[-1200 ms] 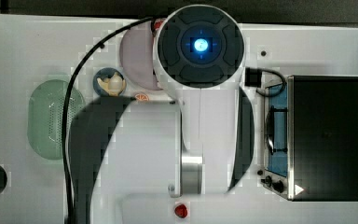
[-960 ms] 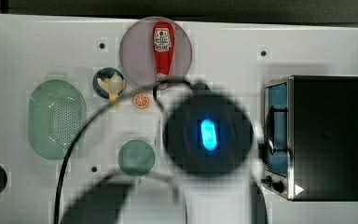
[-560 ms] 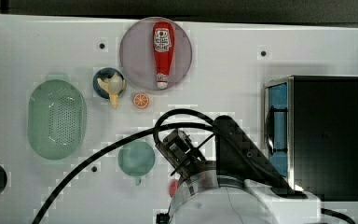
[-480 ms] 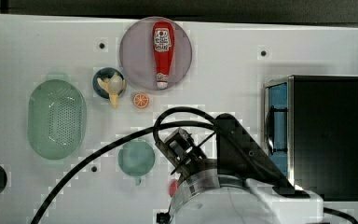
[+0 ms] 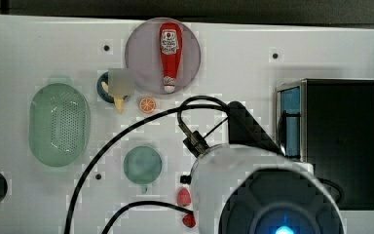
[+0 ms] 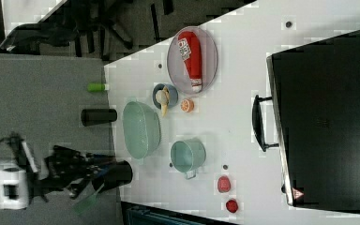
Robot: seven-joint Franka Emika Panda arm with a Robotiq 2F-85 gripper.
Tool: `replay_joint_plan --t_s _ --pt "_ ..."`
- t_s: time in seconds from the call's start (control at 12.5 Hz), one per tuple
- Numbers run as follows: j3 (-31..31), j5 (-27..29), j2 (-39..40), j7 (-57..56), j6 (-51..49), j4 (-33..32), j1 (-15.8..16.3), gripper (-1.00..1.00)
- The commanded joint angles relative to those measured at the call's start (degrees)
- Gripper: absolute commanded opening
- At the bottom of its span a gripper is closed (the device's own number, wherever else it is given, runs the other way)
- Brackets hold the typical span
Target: Flap open oven.
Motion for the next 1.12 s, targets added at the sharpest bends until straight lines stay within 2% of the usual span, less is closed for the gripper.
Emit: replay_joint_plan --t_s 0.08,0.64,1.12 --pt "-0.58 -0.45 -0.47 -8.91 -0.55 -1.22 -0.55 -0.65" --pt "-7.11 -6.18 -0.35 -40.25 9.61 -9.64 -2.18 -0.65" --pt "-15.06 -6.66 3.63 -48.91 24.11 -15.37 -2.72 -0.65"
